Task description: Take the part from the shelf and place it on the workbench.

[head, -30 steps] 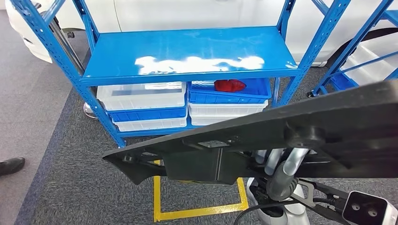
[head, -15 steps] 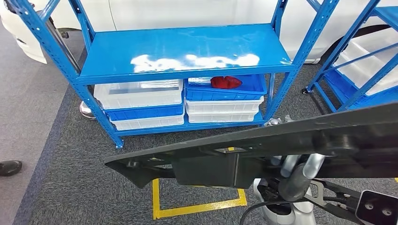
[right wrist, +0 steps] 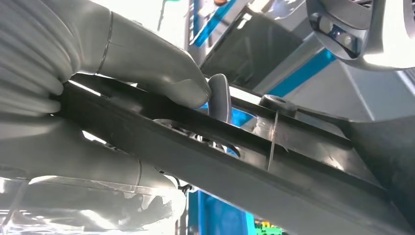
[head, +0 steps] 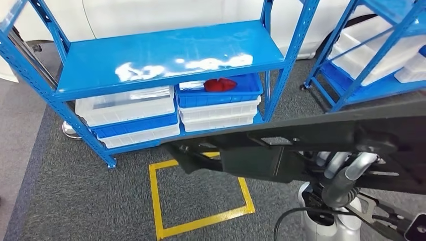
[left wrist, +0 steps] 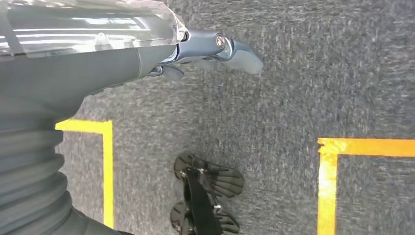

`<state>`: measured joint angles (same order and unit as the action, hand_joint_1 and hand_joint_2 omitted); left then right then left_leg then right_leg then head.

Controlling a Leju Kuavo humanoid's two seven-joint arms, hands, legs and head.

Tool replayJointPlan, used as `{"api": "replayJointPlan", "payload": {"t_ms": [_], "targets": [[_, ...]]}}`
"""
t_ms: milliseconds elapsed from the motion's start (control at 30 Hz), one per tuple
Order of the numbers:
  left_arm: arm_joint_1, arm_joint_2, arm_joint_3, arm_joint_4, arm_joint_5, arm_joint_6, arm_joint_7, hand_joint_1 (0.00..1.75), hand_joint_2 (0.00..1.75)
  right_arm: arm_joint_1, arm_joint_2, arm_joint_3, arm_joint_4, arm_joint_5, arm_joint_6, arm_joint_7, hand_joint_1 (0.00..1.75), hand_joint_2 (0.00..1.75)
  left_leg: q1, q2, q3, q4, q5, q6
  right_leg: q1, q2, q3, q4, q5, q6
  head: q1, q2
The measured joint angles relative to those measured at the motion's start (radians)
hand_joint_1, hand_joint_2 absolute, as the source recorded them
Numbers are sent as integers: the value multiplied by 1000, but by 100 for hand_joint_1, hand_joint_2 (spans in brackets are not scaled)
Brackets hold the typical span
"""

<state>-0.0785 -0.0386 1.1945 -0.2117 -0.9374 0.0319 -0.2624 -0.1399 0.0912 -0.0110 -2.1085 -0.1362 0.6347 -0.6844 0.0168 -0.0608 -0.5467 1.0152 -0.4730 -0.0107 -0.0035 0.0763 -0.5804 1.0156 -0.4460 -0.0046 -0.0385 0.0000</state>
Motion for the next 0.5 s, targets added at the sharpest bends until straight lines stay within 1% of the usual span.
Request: {"api": "replayJointPlan", "payload": {"t_ms": [33, 67, 100, 133, 167, 200, 233, 267, 300, 333, 367, 400, 433, 467, 500], "targets": [[-1, -1, -1, 0, -3, -1, 1, 0, 175, 0, 0, -8, -3, 6, -7, 0, 175, 175, 0, 7, -1, -3, 3, 4, -1, 9, -4, 0, 3, 7, 0, 0], [-3, -3, -3, 0, -6, -2, 2, 0, 175, 0, 0, -15, -6, 9, -15, 0, 175, 175, 2, 17, -2, -6, 6, 10, -2, 13, -7, 1, 4, 13, 0, 0], [-6, -5, -5, 0, -8, -4, 3, 0, 175, -1, 0, -21, -7, 12, -21, 0, 175, 175, 4, 26, -2, -10, 10, 17, -2, 5, -13, 11, -4, 19, 0, 0], [-9, -7, -7, 0, -9, -5, 4, 0, 175, -4, -1, -25, -9, 13, -27, 0, 175, 175, 6, 37, -1, -14, 13, 23, -1, -11, -28, 40, -23, 24, 0, 0], [-11, -9, -8, 0, -11, -7, 5, 0, 175, -6, -1, -26, -10, 14, -32, 0, 175, 175, 6, 48, -2, -16, 15, 27, -2, -32, -52, 91, -52, 28, 0, 0], [-11, -10, -9, 0, -12, -8, 7, 0, 175, -8, -1, -27, -10, 16, -37, 0, 175, 175, 4, 58, -3, -17, 16, 29, -3, -51, -85, 159, -86, 33, 0, 0], [-11, -11, -11, 0, -13, -10, 8, 0, 175, -8, -1, -27, -10, 19, -41, 0, 175, 175, 3, 70, -4, -17, 16, 30, -5, -61, -118, 227, -113, 37, 0, 0], [-10, -12, -13, 0, -13, -12, 10, 0, 175, -8, -1, -27, -10, 22, -45, 0, 175, 175, 2, 81, -5, -16, 16, 30, -7, -66, -140, 273, -125, 40, 0, 0], [-11, -13, -15, 0, -14, -13, 13, 0, 175, -7, -2, -27, -10, 27, -51, 0, 175, 175, 1, 92, -6, -16, 16, 30, -8, -69, -143, 283, -119, 41, 0, 0], [-12, -16, -18, 0, -14, -14, 16, 0, 175, -8, -2, -27, -10, 30, -57, 0, 175, 175, 1, 102, -5, -16, 15, 30, -9, -73, -125, 250, -94, 40, 0, 0], [-13, -19, -20, 0, -15, -15, 19, 0, 175, -9, -3, -26, -10, 33, -67, 0, 175, 175, 0, 110, -4, -15, 14, 28, -9, -82, -89, 183, -60, 37, 0, 0], [-14, -23, -21, 0, -15, -15, 22, 0, 175, -11, -4, -24, -10, 37, -80, 0, 175, 175, -1, 118, -2, -15, 13, 26, -6, -101, -48, 106, -33, 32, 0, 0], [-15, -26, -22, 0, -15, -15, 24, 0, 175, -14, -5, -20, -11, 41, -93, 0, 175, 175, -3, 125, -1, -14, 12, 22, -2, -116, -17, 43, -13, 25, 0, 0], [-15, -30, -23, 0, -16, -15, 26, 0, 175, -17, -8, -15, -11, 44, -106, 0, 175, 175, -5, 132, 0, -14, 11, 18, 3, -126, 2, 5, -5, 18, 0, 0], [-15, -33, -23, 0, -16, -15, 29, 0, 175, -19, -11, -10, -11, 47, -118, 0, 175, 175, -7, 139, 1, -14, 10, 13, 7, -128, 5, -7, -5, 12, 0, 0]]}}
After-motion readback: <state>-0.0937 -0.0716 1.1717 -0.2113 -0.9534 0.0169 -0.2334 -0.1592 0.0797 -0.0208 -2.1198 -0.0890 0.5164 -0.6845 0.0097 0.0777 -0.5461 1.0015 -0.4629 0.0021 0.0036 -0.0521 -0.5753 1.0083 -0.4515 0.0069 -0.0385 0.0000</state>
